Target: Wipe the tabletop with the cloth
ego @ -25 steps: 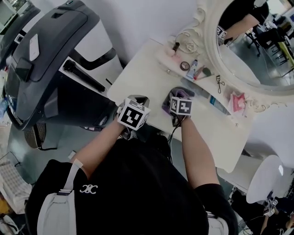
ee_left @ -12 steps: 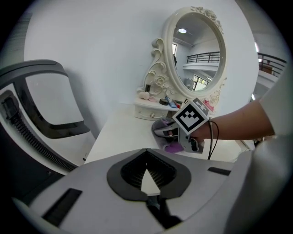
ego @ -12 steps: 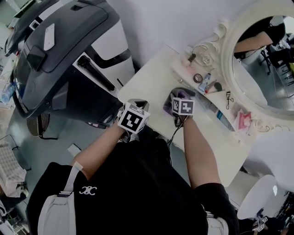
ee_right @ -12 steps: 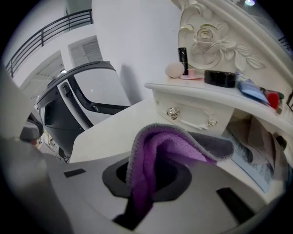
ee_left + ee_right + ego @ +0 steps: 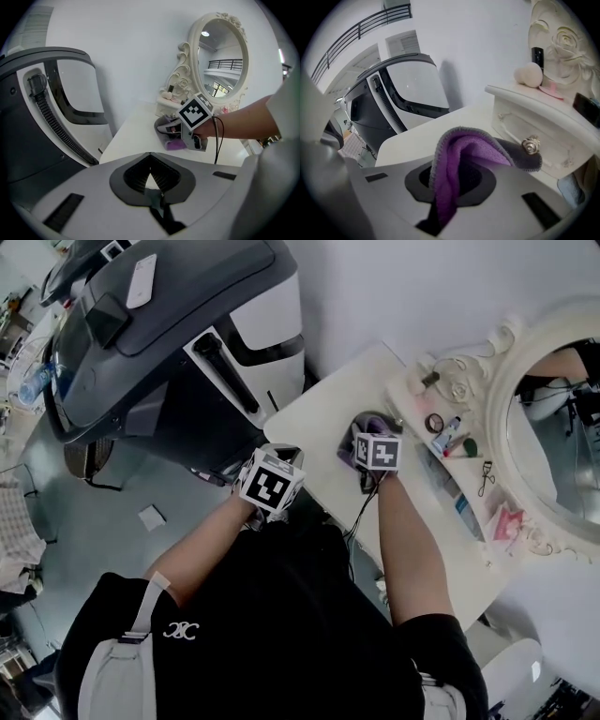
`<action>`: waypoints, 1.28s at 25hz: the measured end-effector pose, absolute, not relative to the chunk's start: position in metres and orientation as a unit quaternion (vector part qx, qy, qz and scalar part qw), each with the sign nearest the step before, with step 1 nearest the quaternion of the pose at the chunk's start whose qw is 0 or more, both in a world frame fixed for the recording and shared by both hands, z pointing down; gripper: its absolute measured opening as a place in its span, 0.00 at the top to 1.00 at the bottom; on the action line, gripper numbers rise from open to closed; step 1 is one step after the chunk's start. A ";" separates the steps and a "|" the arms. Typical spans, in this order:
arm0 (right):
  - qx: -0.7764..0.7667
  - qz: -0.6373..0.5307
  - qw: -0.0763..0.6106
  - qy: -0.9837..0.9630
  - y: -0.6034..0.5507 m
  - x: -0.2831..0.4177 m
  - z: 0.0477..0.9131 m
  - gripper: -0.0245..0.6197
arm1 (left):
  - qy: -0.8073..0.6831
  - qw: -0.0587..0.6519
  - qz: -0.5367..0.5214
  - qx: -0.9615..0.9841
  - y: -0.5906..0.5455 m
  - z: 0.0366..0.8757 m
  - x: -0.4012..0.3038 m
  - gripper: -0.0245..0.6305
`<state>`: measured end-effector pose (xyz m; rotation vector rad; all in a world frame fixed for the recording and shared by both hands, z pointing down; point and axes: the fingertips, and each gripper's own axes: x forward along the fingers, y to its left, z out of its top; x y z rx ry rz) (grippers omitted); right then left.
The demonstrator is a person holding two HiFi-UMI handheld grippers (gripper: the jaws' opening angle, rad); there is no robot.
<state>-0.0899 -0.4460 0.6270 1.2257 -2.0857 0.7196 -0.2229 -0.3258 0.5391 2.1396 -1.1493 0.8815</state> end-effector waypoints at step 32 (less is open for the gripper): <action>0.523 0.300 0.279 -0.748 -0.560 -0.141 0.623 0.90 | -0.422 0.277 0.361 0.784 -0.401 0.539 -0.221 0.96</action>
